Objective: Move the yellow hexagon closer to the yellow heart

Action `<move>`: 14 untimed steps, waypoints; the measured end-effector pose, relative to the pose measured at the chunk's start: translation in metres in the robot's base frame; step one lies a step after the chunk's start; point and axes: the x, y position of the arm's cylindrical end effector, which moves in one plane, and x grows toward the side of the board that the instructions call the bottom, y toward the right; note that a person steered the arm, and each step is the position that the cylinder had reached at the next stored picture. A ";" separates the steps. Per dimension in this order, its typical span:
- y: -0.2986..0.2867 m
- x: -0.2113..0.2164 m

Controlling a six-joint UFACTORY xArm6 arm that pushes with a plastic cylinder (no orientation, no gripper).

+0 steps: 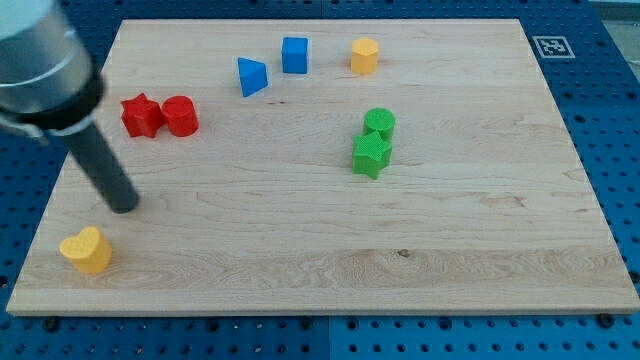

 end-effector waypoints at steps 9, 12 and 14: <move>0.347 -0.253; 0.279 -0.262; 0.278 -0.239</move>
